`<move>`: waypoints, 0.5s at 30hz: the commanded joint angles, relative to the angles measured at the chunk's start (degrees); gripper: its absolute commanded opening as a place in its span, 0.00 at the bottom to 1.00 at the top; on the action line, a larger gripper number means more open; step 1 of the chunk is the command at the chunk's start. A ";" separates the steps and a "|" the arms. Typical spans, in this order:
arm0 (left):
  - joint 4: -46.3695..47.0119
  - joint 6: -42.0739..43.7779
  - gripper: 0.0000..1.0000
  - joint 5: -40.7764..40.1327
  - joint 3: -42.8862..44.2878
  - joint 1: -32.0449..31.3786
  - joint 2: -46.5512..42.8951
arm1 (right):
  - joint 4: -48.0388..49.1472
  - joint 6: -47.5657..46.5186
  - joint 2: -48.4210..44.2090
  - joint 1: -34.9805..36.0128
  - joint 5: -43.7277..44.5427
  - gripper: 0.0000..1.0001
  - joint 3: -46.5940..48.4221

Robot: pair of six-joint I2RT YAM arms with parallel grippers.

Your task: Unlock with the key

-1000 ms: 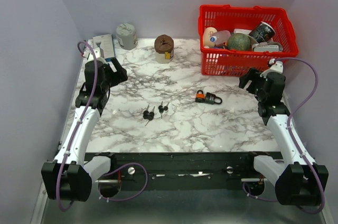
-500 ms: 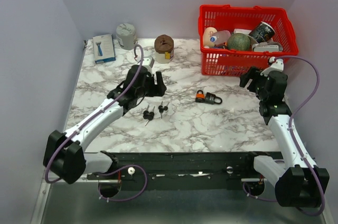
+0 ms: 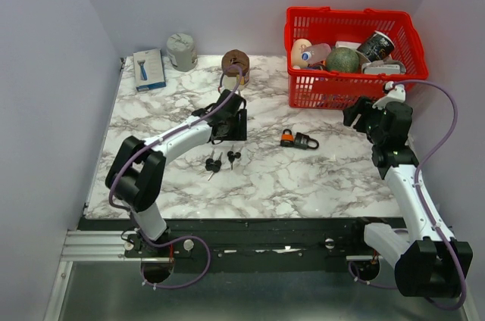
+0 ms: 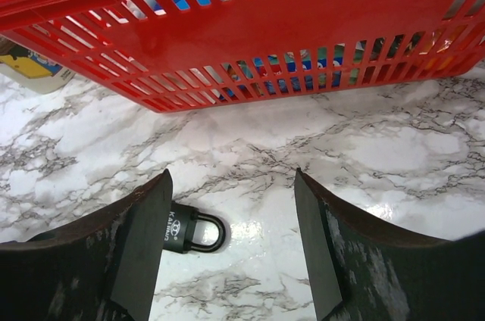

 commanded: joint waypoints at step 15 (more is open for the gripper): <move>-6.90 -0.13 0.52 -1.36 5.92 1.50 11.08 | -0.86 -0.16 -2.90 -0.20 -1.00 0.72 -2.06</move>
